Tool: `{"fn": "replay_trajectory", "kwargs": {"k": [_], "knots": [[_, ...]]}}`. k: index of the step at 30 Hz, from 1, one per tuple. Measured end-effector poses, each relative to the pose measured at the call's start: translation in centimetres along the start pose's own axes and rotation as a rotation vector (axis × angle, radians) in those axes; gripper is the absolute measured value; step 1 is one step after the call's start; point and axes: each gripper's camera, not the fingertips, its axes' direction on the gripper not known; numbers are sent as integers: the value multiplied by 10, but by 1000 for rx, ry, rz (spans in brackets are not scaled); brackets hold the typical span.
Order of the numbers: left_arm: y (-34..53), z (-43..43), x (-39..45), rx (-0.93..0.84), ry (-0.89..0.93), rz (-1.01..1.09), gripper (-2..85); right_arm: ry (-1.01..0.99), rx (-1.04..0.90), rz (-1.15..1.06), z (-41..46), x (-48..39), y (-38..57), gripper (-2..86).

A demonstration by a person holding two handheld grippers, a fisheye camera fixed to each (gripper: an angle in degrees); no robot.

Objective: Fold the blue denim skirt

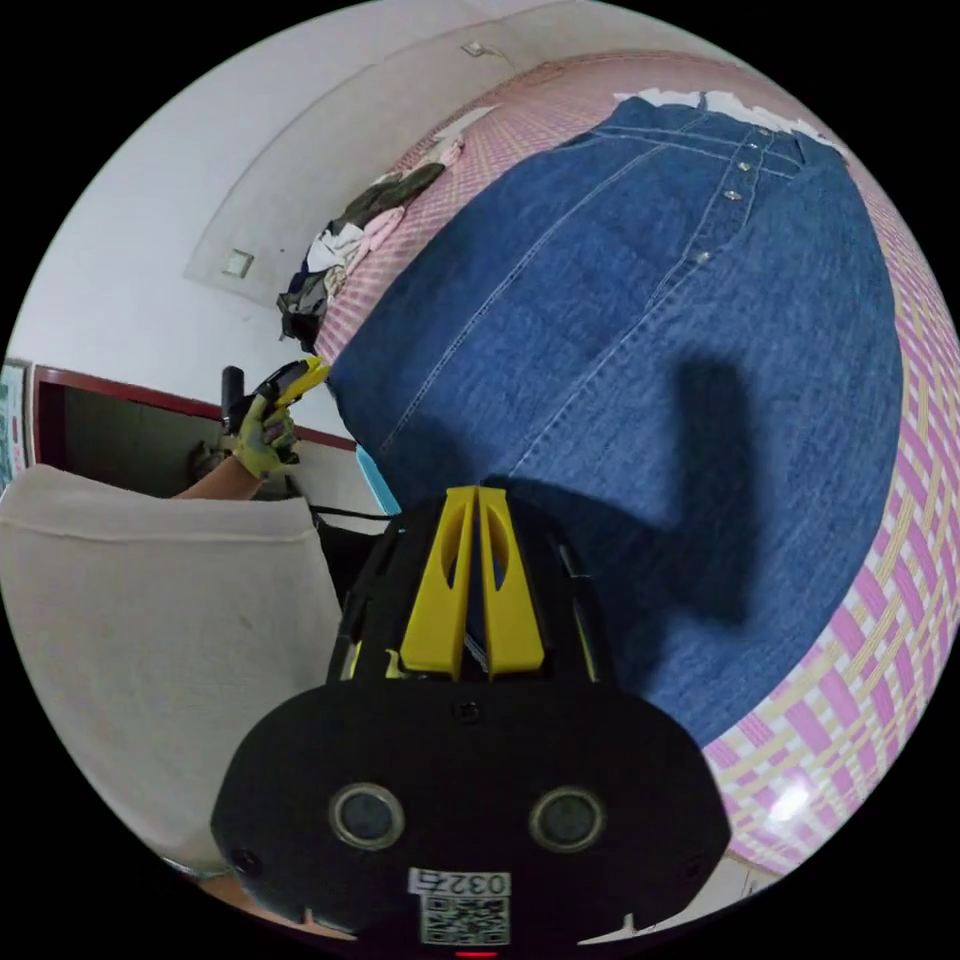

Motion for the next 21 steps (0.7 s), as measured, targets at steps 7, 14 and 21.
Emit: {"fn": "replay_trajectory", "kwargs": {"k": [7,14,21], "knots": [[2,46,12,-153,-9,195,42,48,-136,97,30,-8,-44,-10],[12,59,-22,-170,90,110,-15,22,-250,107,38,-9,-80,-10],[39,58,-43,-130,91,3,-16,-50,-378,61,51,-11,-97,-9]]}}
